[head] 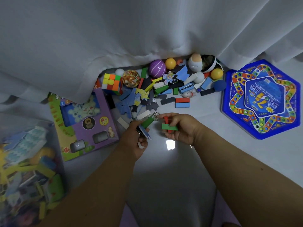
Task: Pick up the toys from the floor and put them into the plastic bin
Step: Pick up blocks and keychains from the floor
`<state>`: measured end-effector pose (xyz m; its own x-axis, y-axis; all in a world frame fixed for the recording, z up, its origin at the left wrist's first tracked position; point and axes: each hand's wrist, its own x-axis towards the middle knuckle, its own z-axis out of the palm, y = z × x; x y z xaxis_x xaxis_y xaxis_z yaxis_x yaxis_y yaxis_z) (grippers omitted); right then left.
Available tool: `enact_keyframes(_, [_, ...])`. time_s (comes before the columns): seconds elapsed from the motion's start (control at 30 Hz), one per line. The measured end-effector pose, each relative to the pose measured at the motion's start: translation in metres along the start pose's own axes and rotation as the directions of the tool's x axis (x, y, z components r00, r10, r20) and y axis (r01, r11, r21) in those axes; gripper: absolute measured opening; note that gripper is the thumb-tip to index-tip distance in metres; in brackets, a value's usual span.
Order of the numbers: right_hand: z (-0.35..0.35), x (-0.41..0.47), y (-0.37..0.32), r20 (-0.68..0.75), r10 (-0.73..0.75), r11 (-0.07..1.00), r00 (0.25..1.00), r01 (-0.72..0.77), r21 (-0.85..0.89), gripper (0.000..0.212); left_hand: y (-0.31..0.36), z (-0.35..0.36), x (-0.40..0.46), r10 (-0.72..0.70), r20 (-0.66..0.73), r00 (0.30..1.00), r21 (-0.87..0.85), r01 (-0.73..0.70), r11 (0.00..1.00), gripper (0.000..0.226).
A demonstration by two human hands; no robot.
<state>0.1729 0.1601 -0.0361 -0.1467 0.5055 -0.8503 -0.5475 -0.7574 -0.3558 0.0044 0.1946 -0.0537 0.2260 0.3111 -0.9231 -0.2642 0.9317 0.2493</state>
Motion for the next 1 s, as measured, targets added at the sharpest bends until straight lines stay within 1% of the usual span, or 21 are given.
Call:
enact_keyframes(0.07, [-0.006, 0.002, 0.001, -0.059, 0.025, 0.999, 0.998, -0.024, 0.028, 0.033, 0.002, -0.007, -0.001, 0.028, 0.018, 0.999, 0.007, -0.028, 1.000, 0.026])
enact_keyframes(0.1, [-0.006, 0.004, 0.002, -0.099, 0.016, 1.000, 0.995, -0.016, -0.004, 0.023, 0.003, -0.009, 0.000, 0.042, 0.020, 0.999, 0.016, -0.042, 0.999, 0.025])
enact_keyframes(0.13, [-0.006, 0.008, 0.003, -0.150, -0.022, 0.997, 0.988, 0.011, -0.075, 0.012, 0.004, -0.011, 0.000, 0.060, 0.007, 0.998, 0.026, -0.060, 0.998, 0.024])
enact_keyframes(0.17, [-0.006, 0.014, 0.004, -0.205, -0.091, 0.981, 0.975, 0.053, -0.184, 0.005, 0.005, -0.013, 0.001, 0.086, -0.020, 0.996, 0.040, -0.085, 0.996, 0.024])
enact_keyframes(0.2, [-0.005, 0.020, 0.005, -0.257, -0.184, 0.942, 0.949, 0.095, -0.323, 0.006, 0.006, -0.014, 0.001, 0.118, -0.055, 0.991, 0.065, -0.114, 0.991, 0.024])
enact_keyframes(0.23, [-0.004, 0.026, 0.005, -0.289, -0.284, 0.876, 0.914, 0.124, -0.466, 0.010, 0.007, -0.014, 0.002, 0.155, -0.094, 0.983, 0.100, -0.145, 0.984, 0.024])
enact_keyframes(0.27, [-0.001, 0.031, 0.005, -0.291, -0.377, 0.780, 0.879, 0.132, -0.611, 0.016, 0.008, -0.014, 0.003, 0.195, -0.132, 0.972, 0.137, -0.176, 0.975, 0.025])
enact_keyframes(0.3, [0.002, 0.035, 0.004, -0.268, -0.446, 0.661, 0.854, 0.113, -0.741, 0.023, 0.010, -0.014, 0.005, 0.230, -0.167, 0.959, 0.167, -0.203, 0.965, 0.026])
enact_keyframes(0.33, [0.006, 0.040, 0.004, -0.233, -0.492, 0.533, 0.839, 0.079, -0.842, 0.032, 0.011, -0.014, 0.007, 0.258, -0.197, 0.946, 0.182, -0.223, 0.958, 0.026])
enact_keyframes(0.4, [0.014, 0.046, 0.005, -0.154, -0.542, 0.315, 0.826, 0.029, -0.949, 0.045, 0.014, -0.014, 0.010, 0.290, -0.236, 0.928, 0.193, -0.248, 0.950, 0.025])
enact_keyframes(0.47, [0.023, 0.052, 0.009, -0.072, -0.566, 0.149, 0.821, 0.015, -0.989, 0.044, 0.015, -0.015, 0.013, 0.307, -0.244, 0.920, 0.220, -0.255, 0.941, 0.025])
enact_keyframes(0.5, [0.025, 0.054, 0.011, -0.045, -0.575, 0.097, 0.817, 0.013, -0.995, 0.041, 0.015, -0.015, 0.014, 0.306, -0.242, 0.921, 0.248, -0.246, 0.937, 0.025])
enact_keyframes(0.53, [0.026, 0.056, 0.013, -0.035, -0.579, 0.075, 0.815, 0.011, -0.997, 0.039, 0.015, -0.015, 0.015, 0.299, -0.239, 0.924, 0.278, -0.230, 0.933, 0.025])
enact_keyframes(0.67, [0.019, 0.057, 0.015, -0.011, -0.585, 0.041, 0.811, 0.016, -0.999, 0.028, 0.019, -0.013, 0.018, 0.243, -0.192, 0.951, 0.335, -0.170, 0.927, 0.017])
enact_keyframes(0.77, [0.015, 0.050, 0.013, 0.043, -0.597, 0.076, 0.801, 0.110, -0.991, 0.027, 0.023, -0.008, 0.017, 0.193, -0.134, 0.972, 0.341, -0.138, 0.930, 0.017])
enact_keyframes(0.83, [0.018, 0.048, 0.011, 0.113, -0.581, 0.066, 0.806, 0.185, -0.981, 0.035, 0.024, -0.006, 0.015, 0.147, -0.109, 0.983, 0.364, -0.098, 0.926, 0.017])
enact_keyframes(0.9, [0.022, 0.052, 0.008, 0.175, -0.536, -0.009, 0.826, 0.201, -0.979, 0.044, 0.023, -0.006, 0.013, 0.099, -0.081, 0.992, 0.356, -0.064, 0.932, 0.016])
enact_keyframes(1.0, [0.028, 0.060, 0.004, 0.192, -0.473, -0.158, 0.860, 0.132, -0.979, 0.039, 0.020, -0.011, 0.011, 0.055, -0.032, 0.998, 0.264, -0.044, 0.964, 0.015])
